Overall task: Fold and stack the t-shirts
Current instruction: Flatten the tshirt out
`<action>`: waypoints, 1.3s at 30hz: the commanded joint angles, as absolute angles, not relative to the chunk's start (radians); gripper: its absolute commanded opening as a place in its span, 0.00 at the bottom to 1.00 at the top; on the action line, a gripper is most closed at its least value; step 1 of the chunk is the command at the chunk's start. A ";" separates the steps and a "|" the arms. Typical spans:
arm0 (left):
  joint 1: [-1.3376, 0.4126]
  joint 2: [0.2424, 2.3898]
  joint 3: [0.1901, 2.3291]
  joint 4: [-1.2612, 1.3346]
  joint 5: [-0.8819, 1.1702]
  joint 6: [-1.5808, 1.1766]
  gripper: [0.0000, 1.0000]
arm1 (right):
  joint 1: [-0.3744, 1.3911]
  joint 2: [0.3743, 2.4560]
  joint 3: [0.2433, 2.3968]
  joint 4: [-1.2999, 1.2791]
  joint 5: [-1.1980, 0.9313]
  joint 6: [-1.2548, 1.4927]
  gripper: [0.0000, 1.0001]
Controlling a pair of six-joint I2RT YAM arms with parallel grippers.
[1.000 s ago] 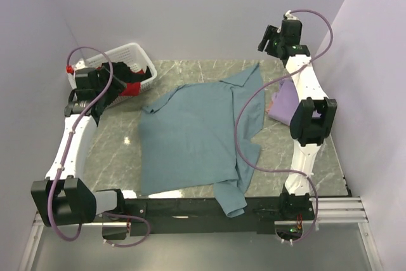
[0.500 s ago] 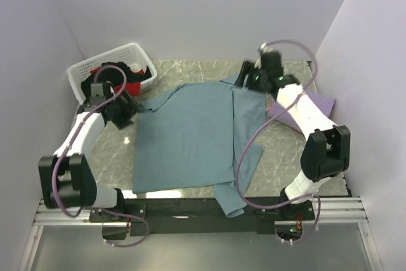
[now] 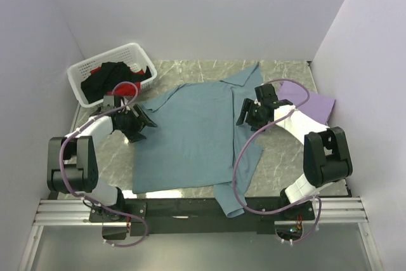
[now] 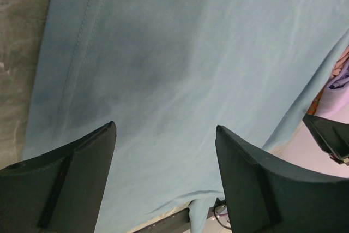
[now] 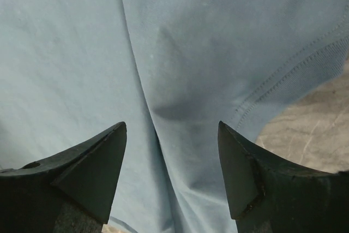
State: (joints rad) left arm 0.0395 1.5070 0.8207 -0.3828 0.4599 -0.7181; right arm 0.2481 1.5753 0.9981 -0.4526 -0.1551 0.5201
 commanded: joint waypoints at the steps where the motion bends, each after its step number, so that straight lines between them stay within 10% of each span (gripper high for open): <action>1: 0.038 1.542 0.802 -0.284 0.474 -0.733 0.79 | 0.244 1.560 0.986 -0.399 -0.149 0.535 0.74; 39: 0.126 1.816 1.224 -0.491 0.229 -0.477 0.79 | 0.107 1.963 1.442 -0.695 -0.064 0.413 0.74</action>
